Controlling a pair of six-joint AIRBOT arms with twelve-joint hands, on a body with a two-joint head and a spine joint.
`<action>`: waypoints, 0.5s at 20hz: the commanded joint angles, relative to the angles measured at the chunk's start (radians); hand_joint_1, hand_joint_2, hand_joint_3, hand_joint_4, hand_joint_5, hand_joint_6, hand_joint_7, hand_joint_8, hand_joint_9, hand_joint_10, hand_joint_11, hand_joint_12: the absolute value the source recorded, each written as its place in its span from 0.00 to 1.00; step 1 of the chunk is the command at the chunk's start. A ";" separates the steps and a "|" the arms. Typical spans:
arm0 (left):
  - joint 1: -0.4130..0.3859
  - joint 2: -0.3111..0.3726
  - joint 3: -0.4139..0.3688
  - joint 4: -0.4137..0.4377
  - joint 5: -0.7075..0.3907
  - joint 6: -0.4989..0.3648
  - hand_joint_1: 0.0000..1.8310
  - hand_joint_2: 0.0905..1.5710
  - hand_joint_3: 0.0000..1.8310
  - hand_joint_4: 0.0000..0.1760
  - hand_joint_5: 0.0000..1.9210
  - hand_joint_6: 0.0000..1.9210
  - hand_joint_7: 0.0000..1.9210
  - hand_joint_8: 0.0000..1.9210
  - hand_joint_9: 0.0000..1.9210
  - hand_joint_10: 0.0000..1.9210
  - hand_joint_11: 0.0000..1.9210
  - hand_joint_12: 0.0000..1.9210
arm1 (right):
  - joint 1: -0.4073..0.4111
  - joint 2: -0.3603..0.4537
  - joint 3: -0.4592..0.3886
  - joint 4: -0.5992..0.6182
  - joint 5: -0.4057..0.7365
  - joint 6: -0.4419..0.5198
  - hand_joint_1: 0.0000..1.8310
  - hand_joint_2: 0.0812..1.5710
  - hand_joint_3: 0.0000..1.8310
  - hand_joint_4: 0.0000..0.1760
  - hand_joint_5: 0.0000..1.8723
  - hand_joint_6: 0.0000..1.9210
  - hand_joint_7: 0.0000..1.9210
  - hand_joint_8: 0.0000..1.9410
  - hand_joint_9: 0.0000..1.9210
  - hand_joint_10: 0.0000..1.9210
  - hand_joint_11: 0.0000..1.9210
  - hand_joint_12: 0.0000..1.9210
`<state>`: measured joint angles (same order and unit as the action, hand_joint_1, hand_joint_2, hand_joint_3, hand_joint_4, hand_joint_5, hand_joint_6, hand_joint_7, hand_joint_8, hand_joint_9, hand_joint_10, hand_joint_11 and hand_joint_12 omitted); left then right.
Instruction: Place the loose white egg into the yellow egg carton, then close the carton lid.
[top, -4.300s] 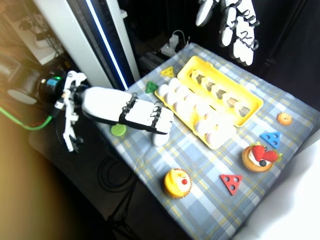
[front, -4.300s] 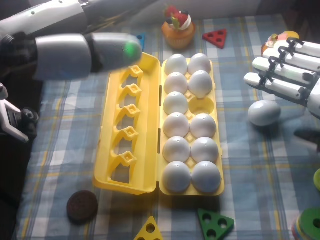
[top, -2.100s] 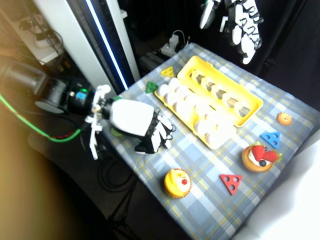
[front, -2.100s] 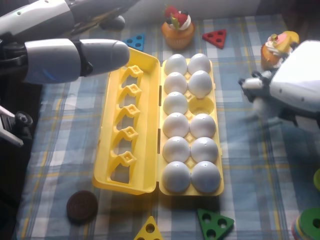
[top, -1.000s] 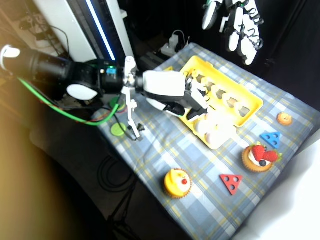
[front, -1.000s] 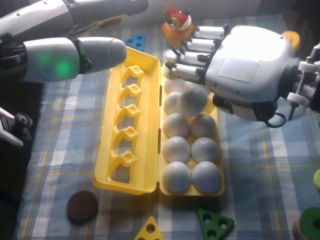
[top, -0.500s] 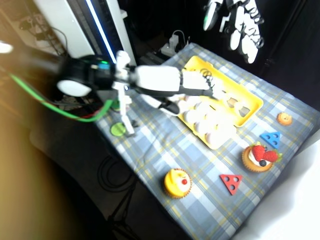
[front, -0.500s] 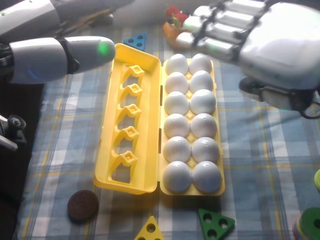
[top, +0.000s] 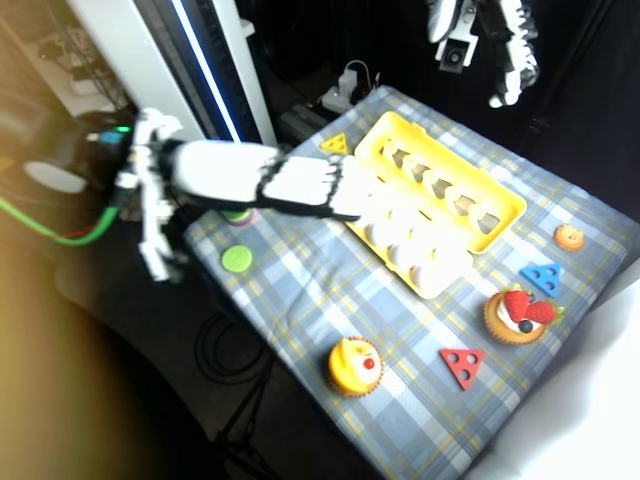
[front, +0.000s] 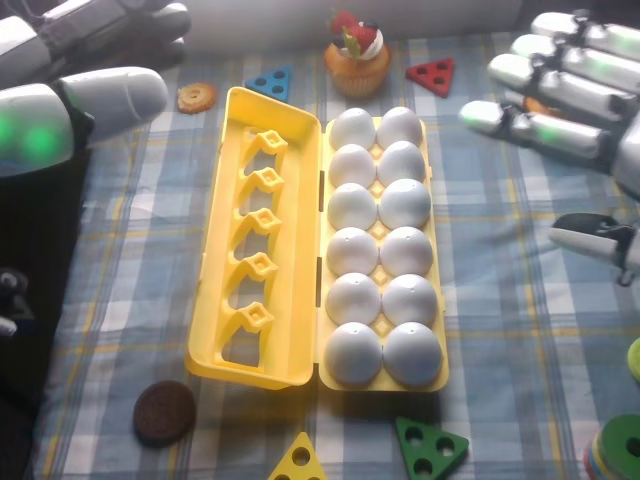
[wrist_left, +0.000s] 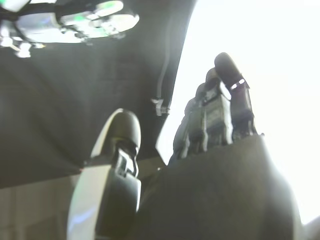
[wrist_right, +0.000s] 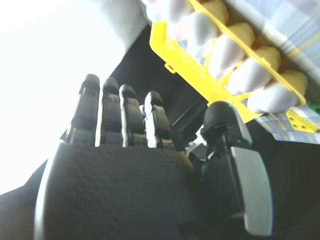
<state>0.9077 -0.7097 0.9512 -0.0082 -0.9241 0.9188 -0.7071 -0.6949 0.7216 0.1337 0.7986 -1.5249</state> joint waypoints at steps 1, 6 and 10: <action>0.006 -0.002 0.009 -0.038 -0.152 -0.020 0.13 0.89 0.00 0.00 0.01 0.00 0.08 0.00 0.15 0.03 0.00 0.71 | -0.008 0.012 -0.009 0.008 0.183 -0.004 0.16 0.83 0.00 0.57 0.00 0.00 0.00 0.00 0.00 0.00 0.00 0.00; 0.103 -0.055 0.058 -0.121 -0.206 -0.139 0.03 0.87 0.00 0.00 0.00 0.00 0.05 0.00 0.18 0.03 0.04 0.77 | -0.092 0.045 -0.044 0.039 0.297 -0.004 0.21 0.83 0.00 0.03 0.00 0.00 0.00 0.00 0.00 0.00 0.00 0.00; 0.191 -0.091 0.067 -0.187 -0.258 -0.186 0.02 0.86 0.00 0.00 0.00 0.00 0.04 0.00 0.22 0.05 0.10 0.78 | -0.097 0.057 -0.053 0.040 0.321 -0.004 0.19 0.84 0.00 0.03 0.00 0.00 0.00 0.00 0.00 0.00 0.00 0.00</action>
<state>1.1130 -0.8024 1.0119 -0.1730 -1.0443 0.7391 -0.8101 -0.6449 0.6720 0.1844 0.9890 -1.5238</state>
